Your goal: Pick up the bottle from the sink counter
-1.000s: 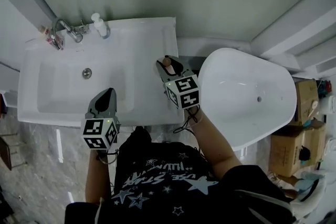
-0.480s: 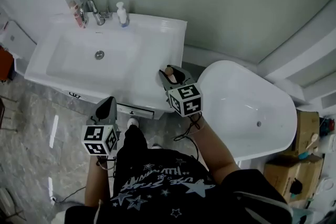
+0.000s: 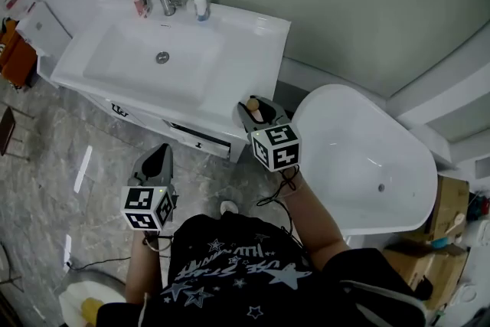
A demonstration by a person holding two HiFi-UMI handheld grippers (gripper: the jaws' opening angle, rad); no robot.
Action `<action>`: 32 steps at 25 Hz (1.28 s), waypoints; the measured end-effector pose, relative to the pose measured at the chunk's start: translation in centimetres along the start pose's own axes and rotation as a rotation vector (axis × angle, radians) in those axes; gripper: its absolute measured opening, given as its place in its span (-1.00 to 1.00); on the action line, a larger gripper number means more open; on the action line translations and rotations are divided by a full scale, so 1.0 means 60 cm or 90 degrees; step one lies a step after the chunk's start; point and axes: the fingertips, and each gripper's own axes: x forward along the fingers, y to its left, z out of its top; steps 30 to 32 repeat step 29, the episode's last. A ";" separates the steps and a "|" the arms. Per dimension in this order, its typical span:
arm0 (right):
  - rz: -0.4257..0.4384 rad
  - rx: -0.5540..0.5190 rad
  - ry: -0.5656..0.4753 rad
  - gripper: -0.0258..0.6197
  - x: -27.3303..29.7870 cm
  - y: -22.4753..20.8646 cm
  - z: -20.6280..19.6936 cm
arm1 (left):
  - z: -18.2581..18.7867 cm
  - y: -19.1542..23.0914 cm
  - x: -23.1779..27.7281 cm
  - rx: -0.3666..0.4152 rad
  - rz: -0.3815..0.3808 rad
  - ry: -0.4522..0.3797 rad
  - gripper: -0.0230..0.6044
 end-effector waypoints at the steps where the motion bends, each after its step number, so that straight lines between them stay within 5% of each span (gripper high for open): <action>1: 0.003 0.000 0.001 -0.49 -0.002 0.005 -0.002 | -0.006 0.001 -0.006 0.001 0.002 0.003 -0.86; 11: 0.023 -0.011 0.015 -0.49 -0.017 0.064 -0.026 | -0.046 -0.005 -0.068 -0.025 0.012 0.018 -0.86; 32: 0.017 -0.030 -0.007 -0.49 -0.192 0.270 -0.063 | -0.161 -0.003 -0.360 -0.059 0.045 -0.019 -0.86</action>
